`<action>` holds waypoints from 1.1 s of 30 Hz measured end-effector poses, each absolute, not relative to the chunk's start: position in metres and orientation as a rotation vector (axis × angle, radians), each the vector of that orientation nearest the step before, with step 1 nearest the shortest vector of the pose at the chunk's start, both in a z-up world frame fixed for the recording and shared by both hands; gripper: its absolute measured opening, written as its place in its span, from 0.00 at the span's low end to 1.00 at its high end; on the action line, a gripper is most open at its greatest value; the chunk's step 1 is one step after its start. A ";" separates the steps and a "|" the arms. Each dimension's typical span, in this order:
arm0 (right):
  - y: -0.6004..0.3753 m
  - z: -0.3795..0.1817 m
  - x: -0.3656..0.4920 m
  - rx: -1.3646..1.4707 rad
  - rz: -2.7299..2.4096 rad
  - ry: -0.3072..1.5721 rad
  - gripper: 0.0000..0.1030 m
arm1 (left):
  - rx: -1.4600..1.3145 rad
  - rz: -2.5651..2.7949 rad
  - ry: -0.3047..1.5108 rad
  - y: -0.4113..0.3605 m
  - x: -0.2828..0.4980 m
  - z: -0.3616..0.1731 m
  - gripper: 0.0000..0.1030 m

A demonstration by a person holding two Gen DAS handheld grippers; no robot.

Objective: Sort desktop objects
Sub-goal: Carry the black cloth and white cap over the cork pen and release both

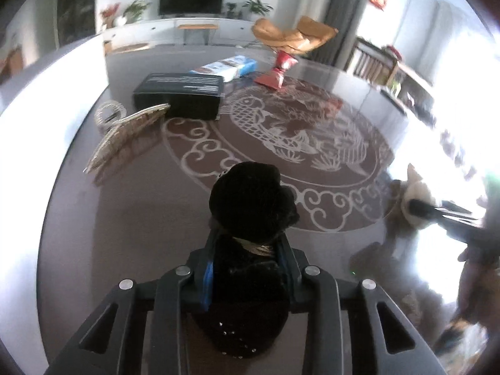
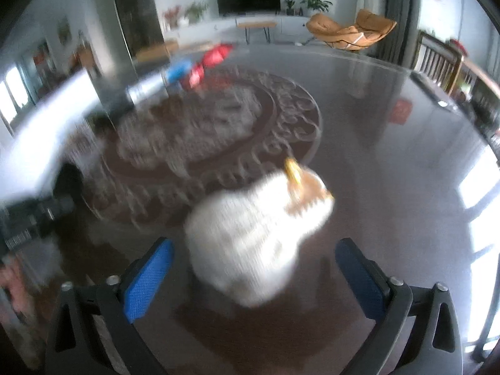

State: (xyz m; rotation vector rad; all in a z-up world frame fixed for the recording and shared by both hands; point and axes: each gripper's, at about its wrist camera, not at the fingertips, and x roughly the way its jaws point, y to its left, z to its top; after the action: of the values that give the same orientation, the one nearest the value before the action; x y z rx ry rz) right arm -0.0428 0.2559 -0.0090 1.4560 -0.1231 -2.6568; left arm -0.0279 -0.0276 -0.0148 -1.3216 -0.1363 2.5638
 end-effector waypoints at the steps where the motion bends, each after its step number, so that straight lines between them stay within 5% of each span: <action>1: 0.253 -0.007 -0.044 1.457 -2.689 -0.091 0.51 | -1.308 2.569 -0.146 -0.029 -0.023 -0.011 0.32; 13: 0.113 0.094 -0.016 1.143 -2.441 -0.102 0.48 | -1.008 2.807 -0.264 -0.147 0.057 0.116 0.32; 25: -0.162 0.128 0.010 0.921 -2.025 0.191 0.50 | -1.440 3.046 -0.375 -0.343 0.053 0.080 0.33; 28: -0.197 0.106 0.008 0.976 -1.968 0.240 0.63 | -1.663 3.037 -0.435 -0.366 0.043 0.054 0.47; 30: -0.206 0.098 0.005 1.012 -1.968 0.227 0.79 | -1.721 3.052 -0.473 -0.373 0.044 0.045 0.73; 33: -0.186 0.103 0.006 0.958 -1.993 0.120 0.86 | -1.595 3.094 -0.570 -0.372 0.057 0.044 0.77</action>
State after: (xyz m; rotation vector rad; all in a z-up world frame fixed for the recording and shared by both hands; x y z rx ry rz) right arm 0.0057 -0.1855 0.1030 0.9576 0.1201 -1.9932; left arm 0.0566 -0.3720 0.0441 -1.5953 -0.5701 3.0944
